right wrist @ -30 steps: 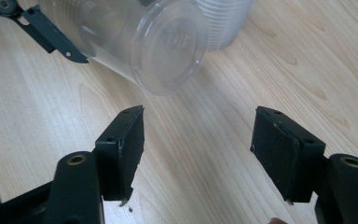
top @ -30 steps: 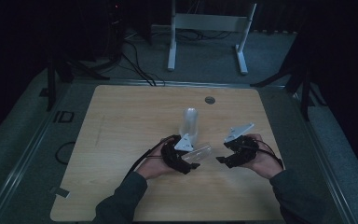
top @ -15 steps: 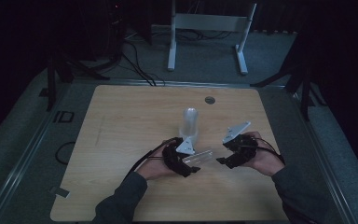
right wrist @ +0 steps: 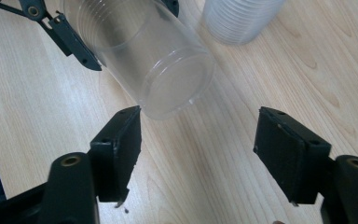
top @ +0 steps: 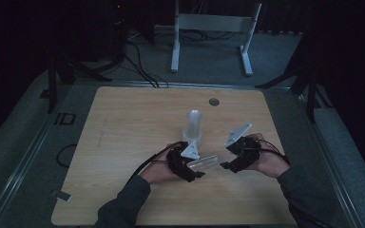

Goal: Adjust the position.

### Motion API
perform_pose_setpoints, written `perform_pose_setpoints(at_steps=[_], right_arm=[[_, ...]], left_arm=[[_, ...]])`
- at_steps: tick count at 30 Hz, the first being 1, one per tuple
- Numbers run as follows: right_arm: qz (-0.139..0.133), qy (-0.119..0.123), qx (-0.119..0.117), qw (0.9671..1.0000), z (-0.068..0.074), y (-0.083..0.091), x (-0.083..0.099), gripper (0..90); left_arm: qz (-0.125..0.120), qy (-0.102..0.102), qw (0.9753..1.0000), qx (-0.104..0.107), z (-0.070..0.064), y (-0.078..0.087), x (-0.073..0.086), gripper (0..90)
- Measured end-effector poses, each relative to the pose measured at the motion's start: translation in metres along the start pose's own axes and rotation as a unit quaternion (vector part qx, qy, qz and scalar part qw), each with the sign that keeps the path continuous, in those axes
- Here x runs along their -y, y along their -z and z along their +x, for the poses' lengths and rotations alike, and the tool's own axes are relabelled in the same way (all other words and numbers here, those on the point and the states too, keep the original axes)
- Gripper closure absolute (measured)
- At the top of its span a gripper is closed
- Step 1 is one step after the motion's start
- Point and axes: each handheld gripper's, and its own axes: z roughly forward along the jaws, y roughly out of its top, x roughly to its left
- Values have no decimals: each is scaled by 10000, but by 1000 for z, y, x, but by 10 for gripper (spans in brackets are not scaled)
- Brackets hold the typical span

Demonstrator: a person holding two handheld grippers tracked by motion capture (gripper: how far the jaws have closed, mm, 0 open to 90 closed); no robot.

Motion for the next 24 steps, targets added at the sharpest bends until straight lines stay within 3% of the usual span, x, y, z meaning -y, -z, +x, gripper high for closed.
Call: perform_pose_setpoints(at_steps=[24], right_arm=[[224, 335, -246, 9989, 7, -7, -12, 266]], left_arm=[[66, -203, 9997, 107, -5, -1, -4, 289]])
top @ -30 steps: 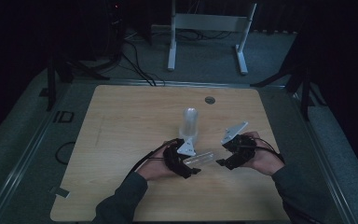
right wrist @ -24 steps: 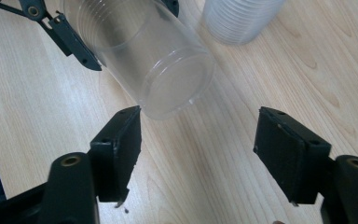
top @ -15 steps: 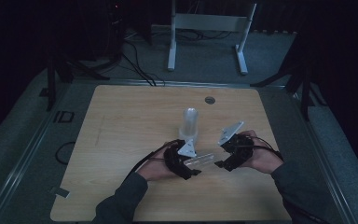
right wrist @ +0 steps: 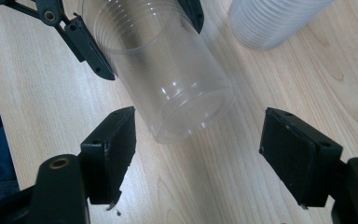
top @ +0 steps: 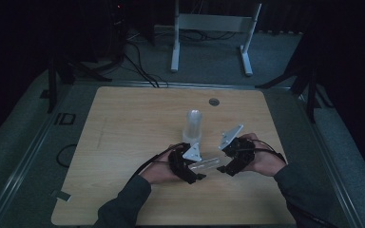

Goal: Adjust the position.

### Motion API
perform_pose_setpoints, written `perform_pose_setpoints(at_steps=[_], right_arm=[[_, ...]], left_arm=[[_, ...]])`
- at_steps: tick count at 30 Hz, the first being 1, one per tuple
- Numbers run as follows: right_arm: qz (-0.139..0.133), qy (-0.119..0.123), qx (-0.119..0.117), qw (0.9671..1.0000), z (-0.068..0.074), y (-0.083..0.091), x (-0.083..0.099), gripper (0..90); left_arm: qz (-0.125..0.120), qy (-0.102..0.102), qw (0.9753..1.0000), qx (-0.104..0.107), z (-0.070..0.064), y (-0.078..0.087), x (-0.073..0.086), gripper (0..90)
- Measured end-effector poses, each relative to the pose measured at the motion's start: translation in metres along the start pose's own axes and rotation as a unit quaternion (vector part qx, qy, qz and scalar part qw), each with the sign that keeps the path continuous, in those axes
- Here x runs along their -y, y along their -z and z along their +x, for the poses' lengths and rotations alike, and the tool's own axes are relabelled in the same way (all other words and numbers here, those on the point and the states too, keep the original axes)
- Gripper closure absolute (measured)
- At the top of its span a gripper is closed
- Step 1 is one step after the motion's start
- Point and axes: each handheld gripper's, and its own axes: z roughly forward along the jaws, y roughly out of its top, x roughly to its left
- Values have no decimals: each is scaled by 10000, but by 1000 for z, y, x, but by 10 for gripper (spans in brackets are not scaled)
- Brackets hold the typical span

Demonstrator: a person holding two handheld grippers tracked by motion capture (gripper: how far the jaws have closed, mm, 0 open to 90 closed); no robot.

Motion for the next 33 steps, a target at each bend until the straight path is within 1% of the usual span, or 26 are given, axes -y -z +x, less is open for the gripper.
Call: perform_pose_setpoints(at_steps=[3, 5, 9, 12, 17, 19, 21, 24, 25, 33], right_arm=[[15, 52, -37, 10000, 1, -1, -1, 264], [9, 112, -67, 9999, 1, -3, -1, 261], [14, 145, -125, 9998, 3, -3, -3, 261], [42, 191, -192, 9996, 4, -5, -2, 261], [69, 290, -331, 9990, 7, -9, -2, 262], [108, 308, -373, 9988, 7, -10, -2, 266], [150, 314, -390, 9986, 7, -11, -2, 270], [158, 319, -424, 9985, 7, -12, -2, 272], [152, 318, -455, 9983, 7, -12, -2, 283], [170, 333, -568, 9977, 7, -15, -2, 293]], left_arm=[[32, -73, 10000, 16, -1, 0, -1, 289], [25, -87, 10000, 22, -2, 0, -1, 289], [31, -137, 9999, 18, -4, 0, -2, 291], [31, -229, 9997, 33, -6, 0, -2, 291], [19, -309, 9995, 31, -8, -1, -2, 291], [12, -349, 9994, 60, -9, -2, -2, 291], [16, -419, 9991, 40, -10, -3, -2, 291], [3, -431, 9991, 47, -11, -4, -2, 291], [-5, -450, 9990, 31, -11, -4, -2, 291], [-50, -527, 9986, -35, -13, -3, -3, 291]])
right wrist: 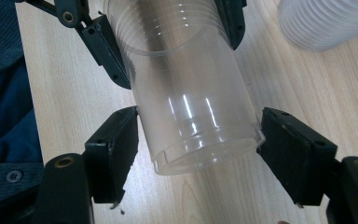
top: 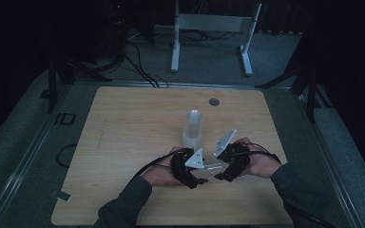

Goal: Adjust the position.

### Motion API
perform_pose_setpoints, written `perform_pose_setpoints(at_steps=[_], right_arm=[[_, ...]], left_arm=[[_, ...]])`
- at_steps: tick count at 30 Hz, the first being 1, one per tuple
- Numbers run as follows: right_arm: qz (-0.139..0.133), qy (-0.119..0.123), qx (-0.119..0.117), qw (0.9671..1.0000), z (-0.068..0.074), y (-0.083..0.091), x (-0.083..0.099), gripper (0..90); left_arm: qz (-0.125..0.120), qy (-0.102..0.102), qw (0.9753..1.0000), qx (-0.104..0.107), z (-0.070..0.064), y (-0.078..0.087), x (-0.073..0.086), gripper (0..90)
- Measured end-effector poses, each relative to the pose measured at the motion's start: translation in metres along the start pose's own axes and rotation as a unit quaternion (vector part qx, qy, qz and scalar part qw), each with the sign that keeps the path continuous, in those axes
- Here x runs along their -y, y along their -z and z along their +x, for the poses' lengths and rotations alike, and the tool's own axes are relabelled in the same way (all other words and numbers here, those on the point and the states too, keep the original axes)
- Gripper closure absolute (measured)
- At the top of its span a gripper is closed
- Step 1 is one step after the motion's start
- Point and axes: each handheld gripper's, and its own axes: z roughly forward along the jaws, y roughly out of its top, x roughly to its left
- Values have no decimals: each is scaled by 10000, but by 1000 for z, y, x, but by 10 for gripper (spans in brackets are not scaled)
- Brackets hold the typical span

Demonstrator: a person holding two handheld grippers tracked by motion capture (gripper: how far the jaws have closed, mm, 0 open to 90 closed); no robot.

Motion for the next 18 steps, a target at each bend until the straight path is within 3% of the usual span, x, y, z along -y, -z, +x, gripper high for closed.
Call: perform_pose_setpoints(at_steps=[8, 18], right_arm=[[49, -24, -189, 9998, 0, -4, 0, 340], [114, -21, -228, 9997, -1, -6, 1, 344]], left_arm=[[49, -148, 9999, -41, -3, -1, -1, 288], [-1, -245, 9997, -81, -6, -2, -1, 286]])
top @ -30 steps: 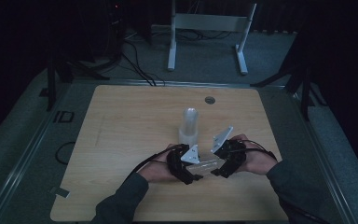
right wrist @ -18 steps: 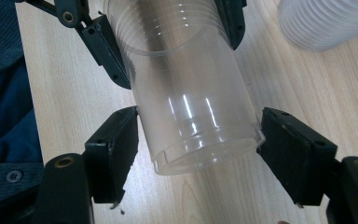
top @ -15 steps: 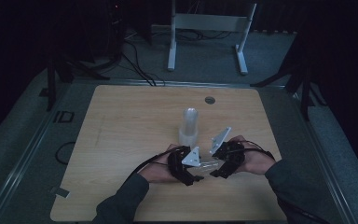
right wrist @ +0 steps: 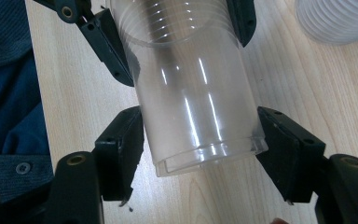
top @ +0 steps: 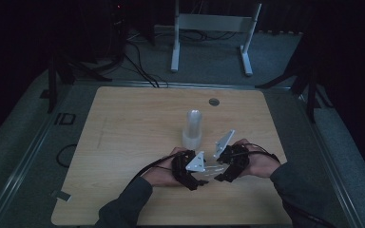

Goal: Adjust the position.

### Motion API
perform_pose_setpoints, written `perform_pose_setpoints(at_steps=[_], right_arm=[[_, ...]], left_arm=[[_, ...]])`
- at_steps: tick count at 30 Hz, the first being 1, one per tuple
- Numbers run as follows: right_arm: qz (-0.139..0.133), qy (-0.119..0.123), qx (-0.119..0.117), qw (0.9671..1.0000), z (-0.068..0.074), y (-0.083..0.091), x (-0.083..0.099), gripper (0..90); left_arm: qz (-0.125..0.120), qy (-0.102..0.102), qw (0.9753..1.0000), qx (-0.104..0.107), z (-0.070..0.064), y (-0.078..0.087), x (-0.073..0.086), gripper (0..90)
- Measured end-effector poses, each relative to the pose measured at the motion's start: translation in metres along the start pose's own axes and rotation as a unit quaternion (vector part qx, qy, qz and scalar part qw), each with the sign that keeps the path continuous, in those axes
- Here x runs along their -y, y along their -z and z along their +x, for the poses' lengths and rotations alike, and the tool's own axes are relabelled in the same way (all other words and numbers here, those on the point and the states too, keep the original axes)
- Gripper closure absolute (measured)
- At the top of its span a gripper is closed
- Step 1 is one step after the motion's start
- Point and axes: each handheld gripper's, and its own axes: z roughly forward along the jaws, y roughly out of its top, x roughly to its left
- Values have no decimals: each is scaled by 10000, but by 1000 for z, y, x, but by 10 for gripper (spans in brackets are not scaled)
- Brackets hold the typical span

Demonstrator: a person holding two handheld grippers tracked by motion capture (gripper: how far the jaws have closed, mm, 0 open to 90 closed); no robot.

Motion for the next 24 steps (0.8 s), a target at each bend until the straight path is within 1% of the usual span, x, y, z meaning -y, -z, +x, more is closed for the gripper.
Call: perform_pose_setpoints(at_steps=[5, 6, 10, 12, 13, 14, 15, 16, 18, 19, 20, 21, 23, 24], right_arm=[[42, -4, -38, 10000, 0, -1, 1, 404], [29, 41, -39, 10000, 1, -1, 1, 410], [19, 45, -17, 10000, 1, -1, 1, 412], [-12, 15, -8, 10000, 1, 0, 2, 413], [-17, 21, 11, 10000, 1, 0, 1, 414], [-17, 21, 11, 10000, 1, 0, 1, 414], [-19, 36, 17, 10000, 1, 1, 1, 414], [-13, 42, 22, 10000, 0, 1, 2, 414], [-20, 30, 30, 10000, 1, 1, 2, 414], [-15, -6, 41, 10000, 1, 1, 3, 414], [-23, -12, 53, 10000, 0, 1, 4, 414], [-35, -6, 69, 10000, 0, 1, 4, 414], [-36, -41, 70, 10000, 0, 1, 5, 414], [-83, -53, 103, 9999, -1, 1, 7, 414]], left_arm=[[27, 25, 10000, 44, 0, -1, 0, 275], [18, 59, 10000, 40, 1, -1, 0, 276], [2, 65, 10000, 23, 1, -1, 0, 272], [-1, 83, 10000, 4, 1, -1, 0, 246], [17, 149, 9999, -15, 2, -1, -1, 233], [17, 149, 9999, -15, 2, -1, -1, 224], [26, 274, 9996, -7, 3, -1, -2, 203], [29, 339, 9994, -11, 3, -2, -2, 190], [19, 373, 9993, -15, 4, -2, -2, 173], [4, 459, 9989, -61, 5, -1, -2, 163], [-14, 521, 9986, -47, 6, -1, -2, 159], [-14, 521, 9986, -47, 6, -1, -2, 159], [-87, 654, 9978, -66, 8, 1, -2, 152], [-193, 770, 9968, -33, 9, 3, -2, 152]])
